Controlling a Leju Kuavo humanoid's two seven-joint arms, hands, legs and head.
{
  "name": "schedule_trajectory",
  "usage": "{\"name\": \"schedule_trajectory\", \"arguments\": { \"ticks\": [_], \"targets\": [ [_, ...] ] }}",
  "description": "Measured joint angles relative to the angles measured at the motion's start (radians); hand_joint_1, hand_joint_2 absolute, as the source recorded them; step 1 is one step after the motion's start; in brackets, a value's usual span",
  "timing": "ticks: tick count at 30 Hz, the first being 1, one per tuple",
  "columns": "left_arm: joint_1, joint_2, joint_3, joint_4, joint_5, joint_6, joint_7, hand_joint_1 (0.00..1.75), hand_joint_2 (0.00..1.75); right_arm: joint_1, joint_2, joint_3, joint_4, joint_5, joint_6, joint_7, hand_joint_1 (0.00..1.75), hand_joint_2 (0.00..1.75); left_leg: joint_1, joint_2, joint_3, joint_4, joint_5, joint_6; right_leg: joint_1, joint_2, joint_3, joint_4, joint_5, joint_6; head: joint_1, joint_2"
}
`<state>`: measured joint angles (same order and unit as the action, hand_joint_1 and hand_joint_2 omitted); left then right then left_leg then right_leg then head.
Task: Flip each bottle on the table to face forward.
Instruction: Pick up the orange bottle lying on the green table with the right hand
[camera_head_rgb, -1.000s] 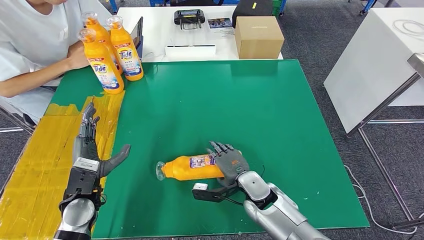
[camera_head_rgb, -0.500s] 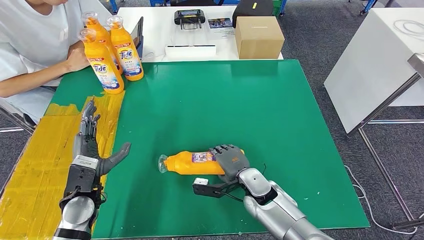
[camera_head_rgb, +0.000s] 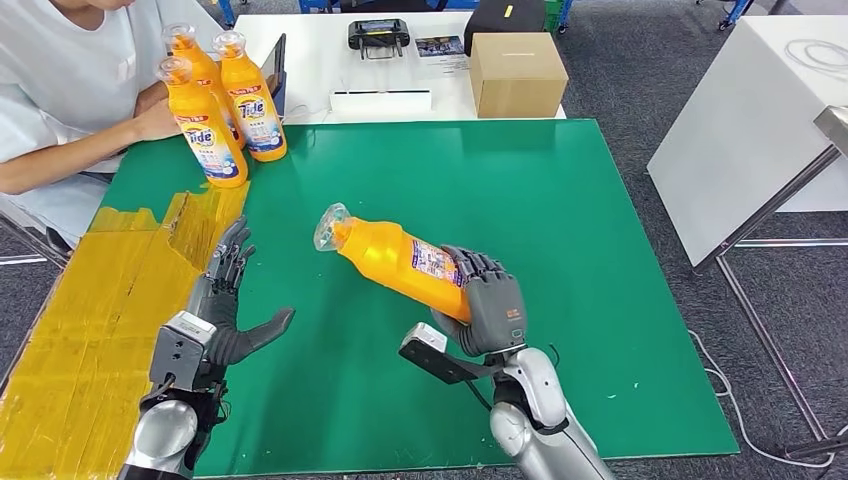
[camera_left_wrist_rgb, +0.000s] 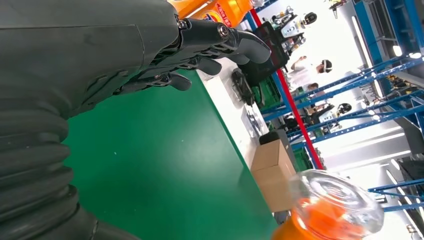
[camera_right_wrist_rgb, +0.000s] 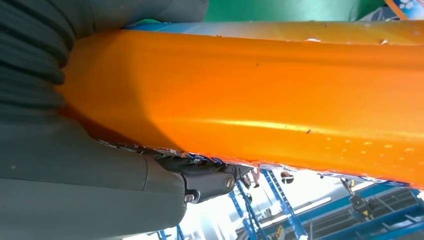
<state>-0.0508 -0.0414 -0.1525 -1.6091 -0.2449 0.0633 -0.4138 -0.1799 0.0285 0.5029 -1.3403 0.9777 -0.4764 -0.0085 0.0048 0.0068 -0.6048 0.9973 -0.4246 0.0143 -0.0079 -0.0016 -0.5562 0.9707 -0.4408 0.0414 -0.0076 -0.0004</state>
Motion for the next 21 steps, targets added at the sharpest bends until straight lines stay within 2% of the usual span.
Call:
{"name": "schedule_trajectory", "arguments": {
  "ticks": [7,11,14,16,19,21],
  "targets": [
    [0.000,0.000,-0.012,0.000,0.013,-0.019,0.008,0.00,1.75,0.013,0.003,-0.020,-0.024,-0.012,-0.010,-0.015,1.73,1.75,0.000,0.000,0.000,0.000,0.000,0.000,0.000,0.000,0.000,0.000,0.000,0.000,0.000,0.000],
    [0.000,0.002,-0.029,0.000,0.094,-0.123,0.027,0.00,1.75,0.031,0.017,-0.051,-0.043,-0.100,-0.077,-0.097,1.71,1.75,0.000,0.000,0.000,0.000,0.000,0.000,0.000,0.000,0.000,0.000,0.000,0.000,0.000,0.000],
    [-0.001,0.004,-0.056,0.002,0.154,-0.178,0.033,0.00,1.75,0.042,0.027,-0.079,-0.058,-0.201,-0.079,-0.164,1.53,1.75,0.000,0.000,0.000,0.000,0.000,0.000,0.000,0.000,0.000,0.000,0.000,0.000,0.000,0.000],
    [-0.006,0.008,-0.075,0.006,0.197,-0.210,0.036,0.00,1.75,0.045,0.033,-0.086,-0.061,-0.350,0.029,-0.217,1.40,1.75,0.000,0.000,0.000,0.000,0.000,0.000,0.000,0.000,0.000,0.000,0.000,0.000,0.000,0.000],
    [-0.027,0.013,-0.100,0.020,0.285,-0.266,0.033,0.00,1.75,0.045,0.037,-0.077,-0.058,-0.613,0.324,-0.308,1.33,1.75,0.000,0.000,0.000,0.000,0.000,0.000,0.000,0.000,0.000,0.000,0.000,0.000,0.000,0.000],
    [-0.047,0.014,-0.113,0.032,0.345,-0.298,0.033,0.00,1.75,0.039,0.043,-0.052,-0.050,-0.663,0.430,-0.357,1.34,1.75,0.000,0.000,0.000,0.000,0.000,0.000,0.000,0.000,0.000,0.000,0.000,0.000,0.000,0.000]
  ]
}}
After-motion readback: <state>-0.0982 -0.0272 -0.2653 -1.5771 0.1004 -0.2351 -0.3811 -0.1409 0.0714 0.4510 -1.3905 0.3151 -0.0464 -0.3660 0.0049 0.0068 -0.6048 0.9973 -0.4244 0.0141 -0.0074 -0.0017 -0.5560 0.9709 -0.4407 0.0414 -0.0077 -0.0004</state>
